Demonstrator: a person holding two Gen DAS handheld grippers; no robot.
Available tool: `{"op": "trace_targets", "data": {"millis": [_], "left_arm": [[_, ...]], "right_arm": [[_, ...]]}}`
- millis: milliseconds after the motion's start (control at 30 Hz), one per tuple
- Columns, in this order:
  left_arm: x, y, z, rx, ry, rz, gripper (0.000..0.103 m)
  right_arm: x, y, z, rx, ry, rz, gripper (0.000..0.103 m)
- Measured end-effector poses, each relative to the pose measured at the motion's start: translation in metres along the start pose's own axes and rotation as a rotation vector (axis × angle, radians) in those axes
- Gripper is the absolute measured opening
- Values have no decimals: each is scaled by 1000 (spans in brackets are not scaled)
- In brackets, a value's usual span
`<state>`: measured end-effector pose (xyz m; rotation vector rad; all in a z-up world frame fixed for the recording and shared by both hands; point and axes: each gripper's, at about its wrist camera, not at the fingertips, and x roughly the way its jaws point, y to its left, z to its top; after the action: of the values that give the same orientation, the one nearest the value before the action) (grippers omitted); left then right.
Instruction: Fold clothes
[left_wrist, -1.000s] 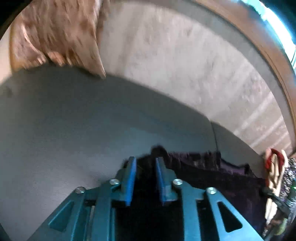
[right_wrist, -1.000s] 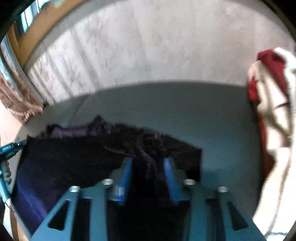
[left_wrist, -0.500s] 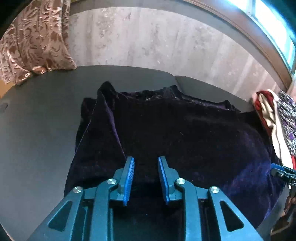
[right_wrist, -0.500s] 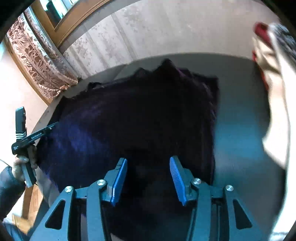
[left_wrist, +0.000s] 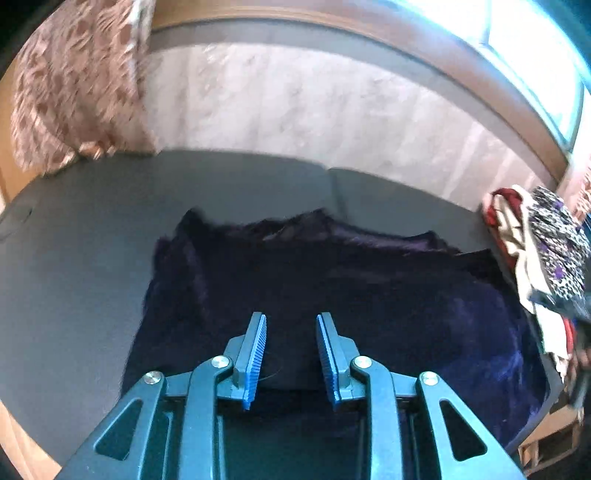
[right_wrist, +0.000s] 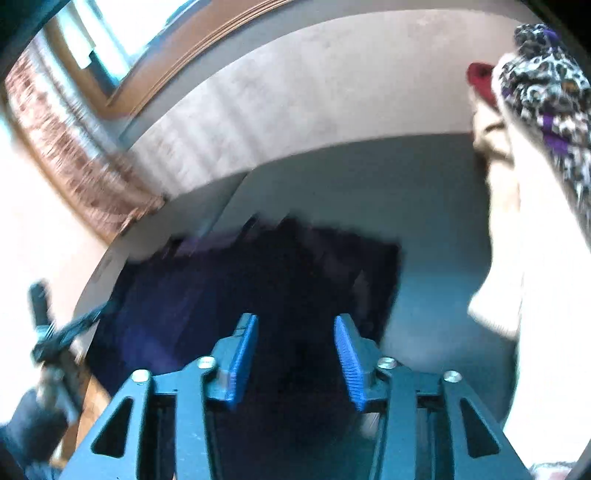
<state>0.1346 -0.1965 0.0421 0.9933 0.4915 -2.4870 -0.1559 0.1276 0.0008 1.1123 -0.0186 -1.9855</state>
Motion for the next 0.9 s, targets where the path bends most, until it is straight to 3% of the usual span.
{"op": "trace_targets", "data": {"millis": [100,200,300,400,567,633,667,867,900], "left_arm": [[10,-15,5,46,22,-34,30],[32,-23,-3,71,94,-30,31],[38,-21,-10,52,86,-32,31],[38,-16,-7,10,93,-56,31],[35,-12,-12,-24,76,-85,31],[35,-11,-12,-23,75,-83,31],[36,-11,-12,-24,75,-83,31],[28,-19,-7,18,63,-54,31],[24,-20,-9,18,54,-56,31]], "right_arm": [[29,-10,29,16,4,-56,28],[59,-8,46,1,63,-52,28],[83,-4,48,-50,125,-84,26],[77,-13,47,-37,92,-147,10],[67,-29,45,-15,38,-251,4],[62,-35,44,-4,14,-290,12],[52,-39,45,36,-20,-273,16],[58,-6,24,-35,-12,-216,38],[59,-1,20,-47,-11,-207,47]]}}
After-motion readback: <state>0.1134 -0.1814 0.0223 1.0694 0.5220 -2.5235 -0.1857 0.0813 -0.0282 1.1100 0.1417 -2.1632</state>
